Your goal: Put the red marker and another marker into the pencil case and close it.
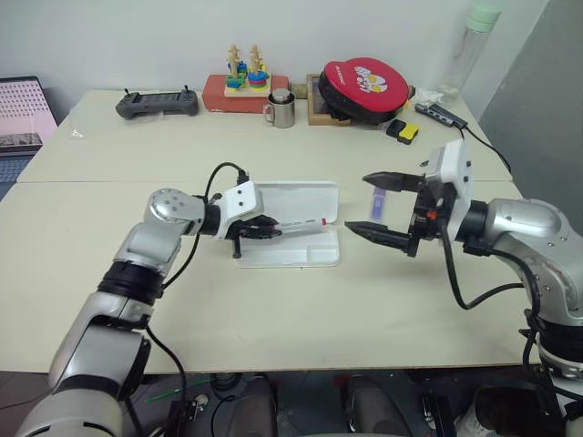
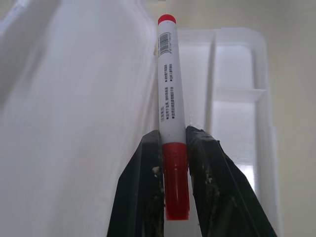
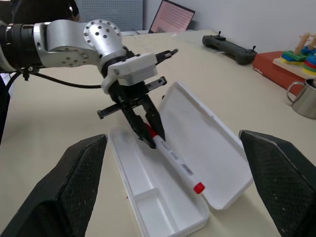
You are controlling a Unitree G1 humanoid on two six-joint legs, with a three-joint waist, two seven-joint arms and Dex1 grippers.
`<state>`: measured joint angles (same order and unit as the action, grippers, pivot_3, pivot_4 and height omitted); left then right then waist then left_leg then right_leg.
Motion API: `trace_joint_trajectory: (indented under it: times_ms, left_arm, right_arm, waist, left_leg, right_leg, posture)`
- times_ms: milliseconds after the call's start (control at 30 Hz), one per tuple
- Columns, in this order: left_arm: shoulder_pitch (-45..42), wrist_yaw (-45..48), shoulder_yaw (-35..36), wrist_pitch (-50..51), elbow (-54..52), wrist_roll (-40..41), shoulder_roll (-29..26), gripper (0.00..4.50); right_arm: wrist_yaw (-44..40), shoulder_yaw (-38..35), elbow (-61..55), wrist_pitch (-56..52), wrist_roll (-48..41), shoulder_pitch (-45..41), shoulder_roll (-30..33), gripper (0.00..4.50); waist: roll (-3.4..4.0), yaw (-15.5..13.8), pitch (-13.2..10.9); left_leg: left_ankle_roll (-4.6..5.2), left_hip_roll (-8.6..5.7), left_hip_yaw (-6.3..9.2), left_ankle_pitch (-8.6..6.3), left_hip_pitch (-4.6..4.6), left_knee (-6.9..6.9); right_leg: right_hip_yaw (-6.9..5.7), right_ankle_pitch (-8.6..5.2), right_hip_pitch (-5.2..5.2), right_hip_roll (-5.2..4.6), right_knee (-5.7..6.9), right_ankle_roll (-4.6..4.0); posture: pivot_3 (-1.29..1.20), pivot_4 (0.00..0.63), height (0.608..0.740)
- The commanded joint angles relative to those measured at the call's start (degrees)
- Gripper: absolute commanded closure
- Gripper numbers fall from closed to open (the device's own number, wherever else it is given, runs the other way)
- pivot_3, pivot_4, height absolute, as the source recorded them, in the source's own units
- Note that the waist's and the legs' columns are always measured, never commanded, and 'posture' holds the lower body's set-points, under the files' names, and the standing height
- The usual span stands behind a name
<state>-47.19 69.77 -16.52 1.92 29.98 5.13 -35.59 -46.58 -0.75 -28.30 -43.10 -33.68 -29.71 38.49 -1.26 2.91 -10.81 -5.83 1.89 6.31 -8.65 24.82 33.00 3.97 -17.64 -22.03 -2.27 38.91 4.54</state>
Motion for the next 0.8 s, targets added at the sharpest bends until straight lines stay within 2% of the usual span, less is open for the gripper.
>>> trace_joint_trajectory:
  times_ms: [33, 167, 233, 533, 633, 733, 800]
  left_arm:
    - [-2.0, 2.0, 0.6, -2.9, 2.3, -0.6, 1.5, 4.08]
    - [-2.2, 3.3, -0.2, -4.4, 4.9, -2.4, 2.2, 4.08]
    - [-2.3, 4.6, 0.1, -3.8, 5.2, -2.2, 2.5, 3.38]
    - [-2.9, 4.7, 1.3, -4.1, 6.1, -2.6, 3.4, 1.66]
    - [-2.3, 5.7, 3.6, -1.0, 2.5, 1.5, 5.1, 1.14]
    - [-0.6, 5.7, 7.9, 8.7, -6.7, 10.7, 8.3, 0.51]
    - [0.4, 3.9, 9.8, 13.3, -11.2, 13.7, 9.5, 0.07]
  right_arm:
    - [1.8, -0.7, -2.8, 0.3, 0.3, 0.8, 0.4, 0.0]
    - [3.2, 0.0, -3.6, 0.2, 0.9, 2.0, 0.1, 0.0]
    - [4.0, -0.3, -4.0, 0.1, 0.8, 2.5, 0.0, 0.0]
    - [5.9, 0.3, -2.7, 0.4, 1.8, 3.1, -0.3, 0.0]
    - [10.2, 1.7, 1.7, -0.4, 6.4, 2.7, -0.4, 0.0]
    - [18.6, 1.5, 8.2, -3.4, 11.1, 1.1, -3.2, 0.0]
    - [23.0, 0.7, 10.8, -5.4, 12.8, 0.2, -5.7, 0.0]
  waist:
    - [0.0, 0.1, 0.0]
    - [0.0, 0.4, 0.0]
    - [0.0, 0.4, 0.0]
    - [0.0, 0.3, 0.0]
    - [0.0, 0.3, 0.0]
    - [-0.01, 0.3, 0.0]
    - [0.0, 0.3, 0.0]
  left_leg:
    - [0.0, 0.0, 0.0, 0.0, 0.02, -0.02]
    - [0.01, 0.0, 0.01, 0.0, 0.02, -0.04]
    - [0.01, 0.0, 0.01, 0.0, 0.02, -0.05]
    - [0.01, 0.0, 0.03, 0.0, 0.02, -0.01]
    - [0.01, 0.0, 0.03, 0.0, 0.02, 0.0]
    - [0.01, 0.0, 0.03, 0.0, 0.02, 0.03]
    - [0.0, 0.0, 0.03, 0.01, 0.02, 0.05]
  right_leg:
    - [0.0, 0.0, -0.02, 0.0, 0.0, -0.01]
    - [-0.03, 0.09, -0.03, 0.0, 0.05, -0.25]
    - [-0.03, 0.09, -0.04, 0.0, 0.05, -0.24]
    - [-0.04, 0.08, -0.03, 0.0, 0.09, -0.2]
    - [-0.04, 0.08, -0.02, 0.0, 0.09, -0.2]
    - [-0.05, 0.11, -0.01, 0.0, 0.12, -0.24]
    - [-0.04, 0.14, -0.01, -0.01, 0.12, -0.25]
  posture:
    - [0.0, 0.15, 0.74]
    - [0.0, 0.15, 0.74]
    - [0.0, 0.15, 0.74]
    - [0.0, 0.15, 0.74]
    - [0.0, 0.15, 0.74]
    - [0.0, 0.15, 0.74]
    - [0.0, 0.15, 0.74]
